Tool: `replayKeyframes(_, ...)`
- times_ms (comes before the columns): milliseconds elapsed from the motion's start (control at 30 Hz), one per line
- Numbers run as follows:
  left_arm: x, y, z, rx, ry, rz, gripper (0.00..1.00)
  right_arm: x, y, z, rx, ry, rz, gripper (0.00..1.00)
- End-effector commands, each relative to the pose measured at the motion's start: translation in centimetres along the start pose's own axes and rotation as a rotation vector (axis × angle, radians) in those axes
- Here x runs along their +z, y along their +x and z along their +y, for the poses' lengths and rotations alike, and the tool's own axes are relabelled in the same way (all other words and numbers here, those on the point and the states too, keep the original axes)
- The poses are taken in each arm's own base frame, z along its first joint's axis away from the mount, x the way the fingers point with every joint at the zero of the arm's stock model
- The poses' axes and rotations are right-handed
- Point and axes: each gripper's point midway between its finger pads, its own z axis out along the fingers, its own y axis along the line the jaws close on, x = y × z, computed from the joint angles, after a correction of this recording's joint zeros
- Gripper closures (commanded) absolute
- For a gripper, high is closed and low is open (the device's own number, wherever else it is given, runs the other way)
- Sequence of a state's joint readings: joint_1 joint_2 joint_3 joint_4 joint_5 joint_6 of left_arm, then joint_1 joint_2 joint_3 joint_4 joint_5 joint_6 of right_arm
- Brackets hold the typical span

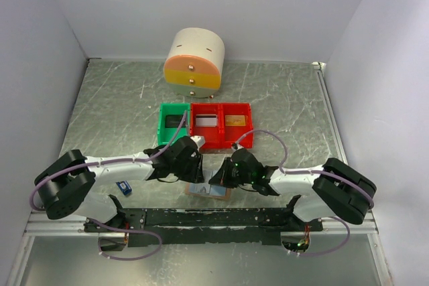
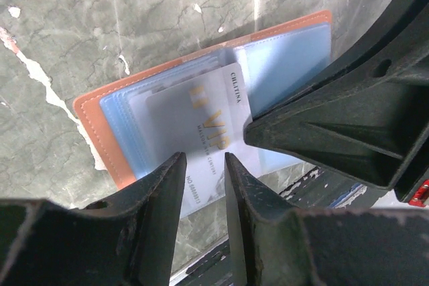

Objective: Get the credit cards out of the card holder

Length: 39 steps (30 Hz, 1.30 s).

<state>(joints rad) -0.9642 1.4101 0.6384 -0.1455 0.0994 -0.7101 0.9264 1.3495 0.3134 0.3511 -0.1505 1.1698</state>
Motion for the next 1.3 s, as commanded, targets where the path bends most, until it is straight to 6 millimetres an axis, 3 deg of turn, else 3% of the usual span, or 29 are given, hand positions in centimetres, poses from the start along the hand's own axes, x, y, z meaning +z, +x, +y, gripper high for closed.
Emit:
replayKeyframes(0, 0.1, 1.2, 2.2, 0.022, -0.100, 0.040, 0.58, -0.6, 0.1, -0.4, -0.002, -0.001, 0.015, 1.00)
replayKeyframes(167, 0.1, 1.1, 1.9, 0.025, -0.087, 0.035, 0.58, -0.9, -0.1, -1.6, -0.009, 0.053, 0.005, 1.00)
replayKeyframes(533, 0.2, 1.0, 1.6, 0.034, -0.073, 0.042, 0.60, -0.8, -0.3, -1.2, 0.002, 0.038, 0.010, 1.00)
replayKeyframes(700, 0.2, 1.1, 1.6, 0.038, -0.072, 0.046, 0.62, -0.2, -0.5, -1.4, 0.047, 0.028, -0.013, 0.89)
replayKeyframes(833, 0.2, 1.3, 1.8, 0.040, -0.078, 0.055, 0.63, 0.3, -0.6, -1.7, 0.073, 0.015, -0.027, 0.88)
replayKeyframes(1000, 0.3, 1.4, 2.0, 0.039, -0.083, 0.057, 0.63, 0.2, -0.6, -1.6, 0.060, 0.003, -0.029, 1.00)
replayKeyframes(1267, 0.3, 1.5, 1.8, 0.038, -0.075, 0.063, 0.65, -1.4, -0.5, -3.1, 0.078, 0.026, -0.062, 1.00)
